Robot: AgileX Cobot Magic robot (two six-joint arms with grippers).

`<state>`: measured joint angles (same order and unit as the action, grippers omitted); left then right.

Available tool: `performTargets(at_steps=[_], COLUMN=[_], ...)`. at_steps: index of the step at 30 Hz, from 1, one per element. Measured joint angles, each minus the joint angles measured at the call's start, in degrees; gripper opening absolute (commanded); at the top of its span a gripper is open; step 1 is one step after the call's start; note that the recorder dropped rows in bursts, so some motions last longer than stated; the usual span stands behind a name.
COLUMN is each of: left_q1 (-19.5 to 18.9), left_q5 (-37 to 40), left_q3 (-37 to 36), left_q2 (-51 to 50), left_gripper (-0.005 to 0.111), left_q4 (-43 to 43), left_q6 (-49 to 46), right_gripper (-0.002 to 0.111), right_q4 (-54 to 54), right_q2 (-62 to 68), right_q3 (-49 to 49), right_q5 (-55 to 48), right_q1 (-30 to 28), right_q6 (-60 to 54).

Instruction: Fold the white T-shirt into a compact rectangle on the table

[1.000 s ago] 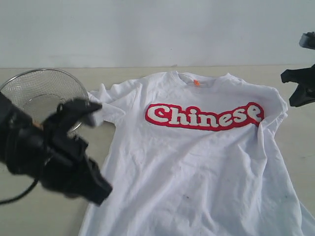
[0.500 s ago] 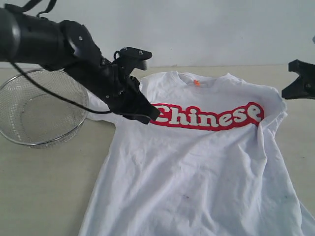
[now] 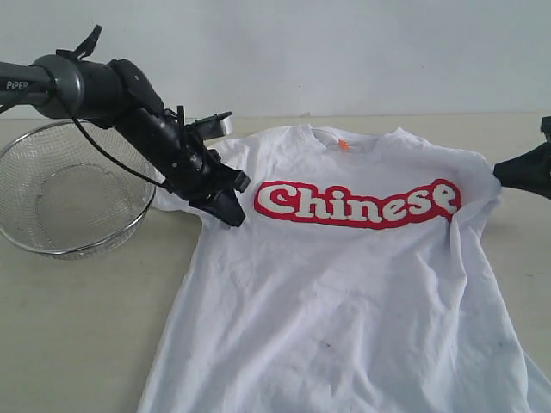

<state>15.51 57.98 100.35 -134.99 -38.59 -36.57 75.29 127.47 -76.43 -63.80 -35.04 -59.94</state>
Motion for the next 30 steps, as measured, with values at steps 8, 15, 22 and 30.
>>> performTargets(at_steps=[8,15,22,30], left_q1=[0.3,1.7,2.6,2.6], left_q5=[-0.3,0.1,1.4,1.5], left_q3=[0.3,0.6,0.6,0.6], left_q2=[-0.9,-2.5,-2.6,-2.6], left_gripper=[0.005,0.005,0.005,0.005], left_q4=[-2.0,-3.3,-3.4,-3.4], left_q6=[0.0,0.0,0.0,0.0], right_gripper=[0.105,0.105,0.105,0.051], right_q4=[1.3,2.2,2.6,2.6], right_q2=[0.7,0.7,0.7,0.7], right_q3=[0.0,-0.2,-1.7,-1.7], right_q5=[2.7,9.4,11.5,15.2], right_q1=[0.7,6.3,8.7,9.4], right_q6=[3.5,5.1,5.1,5.2])
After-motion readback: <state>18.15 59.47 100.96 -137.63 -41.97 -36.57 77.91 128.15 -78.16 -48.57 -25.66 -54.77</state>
